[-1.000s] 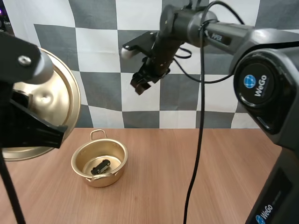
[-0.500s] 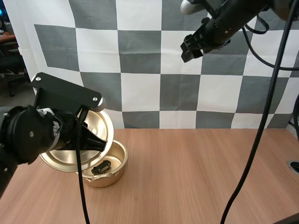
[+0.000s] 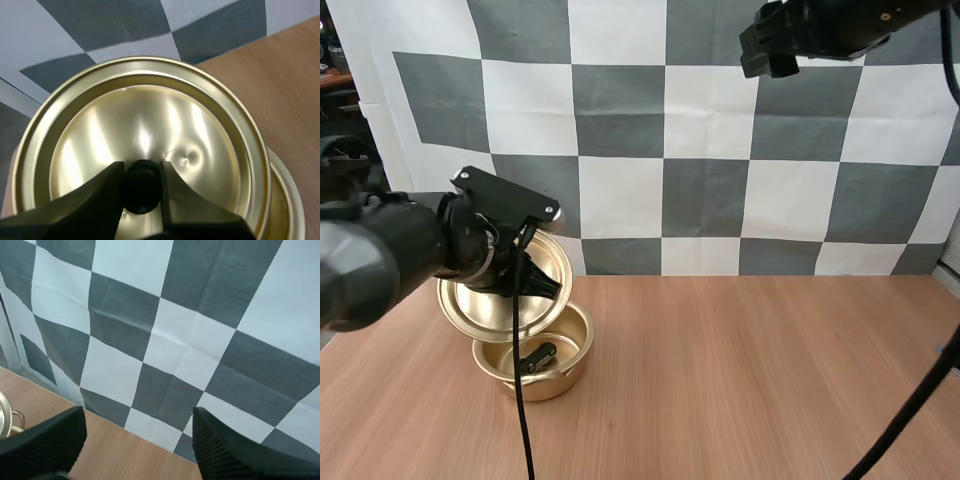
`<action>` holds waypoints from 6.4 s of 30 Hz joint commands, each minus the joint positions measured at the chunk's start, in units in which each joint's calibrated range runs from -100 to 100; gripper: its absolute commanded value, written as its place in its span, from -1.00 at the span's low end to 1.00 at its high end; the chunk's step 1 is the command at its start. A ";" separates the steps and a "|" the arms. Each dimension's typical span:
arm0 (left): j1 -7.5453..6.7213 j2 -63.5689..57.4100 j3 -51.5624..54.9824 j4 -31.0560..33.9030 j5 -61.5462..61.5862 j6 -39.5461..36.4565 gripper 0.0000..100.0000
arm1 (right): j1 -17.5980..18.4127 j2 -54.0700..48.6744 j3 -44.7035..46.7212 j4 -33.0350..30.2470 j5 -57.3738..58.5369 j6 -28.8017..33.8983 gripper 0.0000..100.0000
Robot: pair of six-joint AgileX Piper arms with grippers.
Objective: Open the pot, put the car inside, and close it
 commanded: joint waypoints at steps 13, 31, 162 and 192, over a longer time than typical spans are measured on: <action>-0.01 10.98 0.00 -8.17 2.94 7.91 -1.00 | -0.05 -3.58 0.01 -0.60 0.02 0.43 1.00; -0.01 11.11 0.00 -11.10 8.25 10.27 -1.00 | -0.05 -3.58 0.01 -0.84 0.02 0.73 1.00; -0.01 -23.69 -17.59 1.95 9.45 -10.81 -1.00 | -0.05 -4.19 0.01 -3.27 0.02 13.16 -1.00; -2.42 -57.21 40.61 -3.09 -24.28 -18.87 -1.00 | 11.43 -9.38 17.82 -30.03 -11.34 32.04 -1.00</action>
